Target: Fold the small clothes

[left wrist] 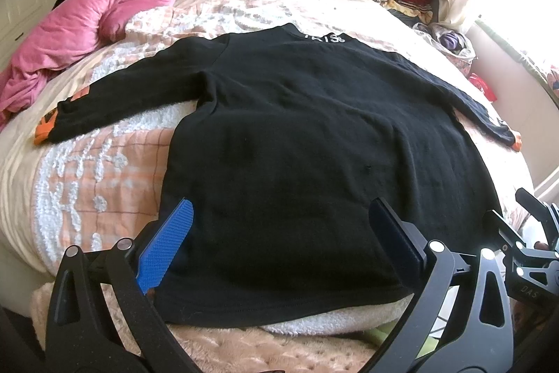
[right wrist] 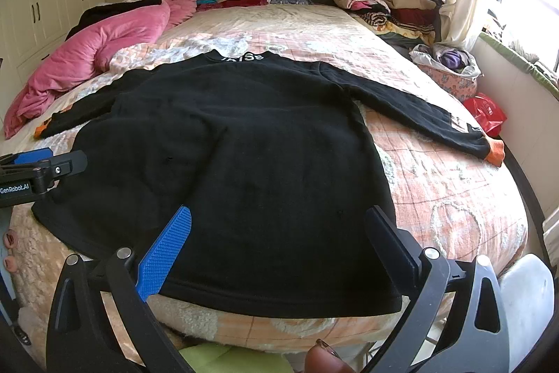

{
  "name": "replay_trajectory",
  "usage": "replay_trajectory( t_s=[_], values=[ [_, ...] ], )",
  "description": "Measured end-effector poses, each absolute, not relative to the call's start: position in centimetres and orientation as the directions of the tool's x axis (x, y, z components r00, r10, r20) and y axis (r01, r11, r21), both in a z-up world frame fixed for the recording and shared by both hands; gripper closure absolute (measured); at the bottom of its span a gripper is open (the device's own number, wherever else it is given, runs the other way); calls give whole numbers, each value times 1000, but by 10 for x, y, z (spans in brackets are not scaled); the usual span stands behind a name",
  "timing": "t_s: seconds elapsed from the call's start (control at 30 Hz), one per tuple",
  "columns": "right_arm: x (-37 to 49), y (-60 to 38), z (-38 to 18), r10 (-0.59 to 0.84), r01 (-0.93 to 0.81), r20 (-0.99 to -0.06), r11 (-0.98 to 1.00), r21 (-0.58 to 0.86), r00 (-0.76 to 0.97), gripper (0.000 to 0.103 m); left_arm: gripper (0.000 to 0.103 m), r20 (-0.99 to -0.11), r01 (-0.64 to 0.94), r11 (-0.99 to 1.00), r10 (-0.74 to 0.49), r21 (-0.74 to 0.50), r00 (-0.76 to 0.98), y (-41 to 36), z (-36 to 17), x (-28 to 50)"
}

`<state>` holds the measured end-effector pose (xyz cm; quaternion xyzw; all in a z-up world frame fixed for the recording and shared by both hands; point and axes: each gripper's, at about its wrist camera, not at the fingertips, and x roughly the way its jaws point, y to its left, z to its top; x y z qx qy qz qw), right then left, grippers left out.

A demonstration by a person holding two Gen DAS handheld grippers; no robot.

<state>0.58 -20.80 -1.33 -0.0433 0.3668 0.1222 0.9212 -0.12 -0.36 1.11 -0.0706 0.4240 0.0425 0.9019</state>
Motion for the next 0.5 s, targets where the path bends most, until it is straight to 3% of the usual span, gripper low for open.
replay_trajectory(
  t_s=[0.5],
  values=[
    [5, -207, -12, 197, -259, -684, 966, 13, 703, 4, 8, -769, -127, 988, 17, -84, 639, -6, 14, 0]
  ],
)
